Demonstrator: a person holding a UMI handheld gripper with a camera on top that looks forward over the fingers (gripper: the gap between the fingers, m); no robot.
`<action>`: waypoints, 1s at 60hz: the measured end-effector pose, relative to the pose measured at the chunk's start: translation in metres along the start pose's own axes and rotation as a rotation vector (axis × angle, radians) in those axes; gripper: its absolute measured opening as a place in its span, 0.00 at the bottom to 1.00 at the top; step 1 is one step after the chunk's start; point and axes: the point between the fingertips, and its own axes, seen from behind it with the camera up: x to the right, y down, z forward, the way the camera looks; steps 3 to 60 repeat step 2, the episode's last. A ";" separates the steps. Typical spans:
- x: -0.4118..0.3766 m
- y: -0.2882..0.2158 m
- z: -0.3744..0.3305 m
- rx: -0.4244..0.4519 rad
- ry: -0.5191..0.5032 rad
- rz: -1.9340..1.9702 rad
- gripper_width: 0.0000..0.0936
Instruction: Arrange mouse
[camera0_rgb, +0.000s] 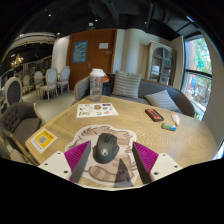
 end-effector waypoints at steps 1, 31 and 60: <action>0.000 0.001 -0.008 0.009 -0.010 0.007 0.91; 0.000 0.003 -0.016 0.017 -0.020 0.014 0.91; 0.000 0.003 -0.016 0.017 -0.020 0.014 0.91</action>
